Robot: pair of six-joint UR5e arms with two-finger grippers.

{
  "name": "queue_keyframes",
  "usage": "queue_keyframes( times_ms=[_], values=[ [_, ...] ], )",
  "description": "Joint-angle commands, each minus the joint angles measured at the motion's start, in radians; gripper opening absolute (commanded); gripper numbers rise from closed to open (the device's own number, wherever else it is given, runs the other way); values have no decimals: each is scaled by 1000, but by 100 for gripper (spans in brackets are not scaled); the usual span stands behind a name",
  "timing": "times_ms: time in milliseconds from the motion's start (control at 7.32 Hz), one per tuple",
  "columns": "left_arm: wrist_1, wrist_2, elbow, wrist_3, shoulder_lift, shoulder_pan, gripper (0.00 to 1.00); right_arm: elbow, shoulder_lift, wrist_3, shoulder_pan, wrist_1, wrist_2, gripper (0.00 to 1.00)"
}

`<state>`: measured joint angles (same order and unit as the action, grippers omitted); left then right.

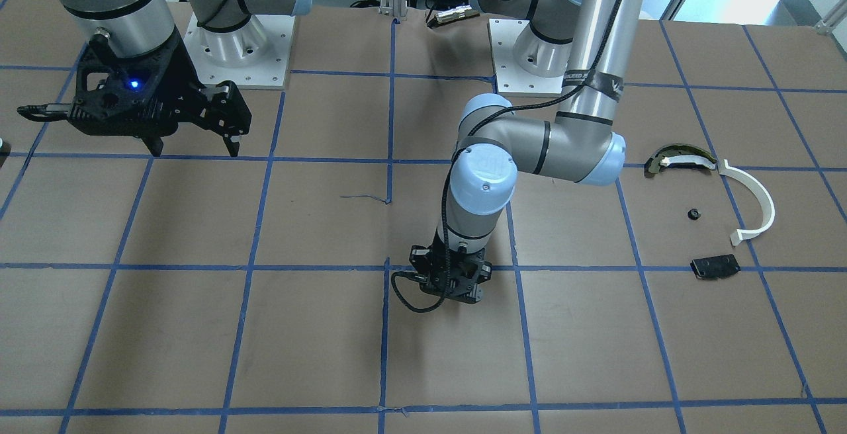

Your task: Place bearing gear from tray to pile

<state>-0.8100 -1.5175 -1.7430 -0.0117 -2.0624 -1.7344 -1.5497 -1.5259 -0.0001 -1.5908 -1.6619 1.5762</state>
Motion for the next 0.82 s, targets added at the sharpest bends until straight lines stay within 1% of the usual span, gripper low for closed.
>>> queue_keyframes(
  times_ms=[0,137,273,410,546,683],
  values=[
    [-174,-22,-4,-95,82,174,0,0,-4,-3,0,1,-1,100],
    [-216,-74,-15,-187,114,265,0,-1,0,-4,0,1,8,100],
    [-254,-85,-32,-271,137,358,0,-1,0,-1,0,-1,5,100],
    [-258,-107,-55,-343,154,428,0,-1,0,2,0,-1,-1,100],
    [-258,-157,-85,-406,174,479,0,6,0,3,0,-1,-2,100],
    [-256,-173,-113,-481,195,519,0,8,-2,3,0,-1,-1,100]
  ],
)
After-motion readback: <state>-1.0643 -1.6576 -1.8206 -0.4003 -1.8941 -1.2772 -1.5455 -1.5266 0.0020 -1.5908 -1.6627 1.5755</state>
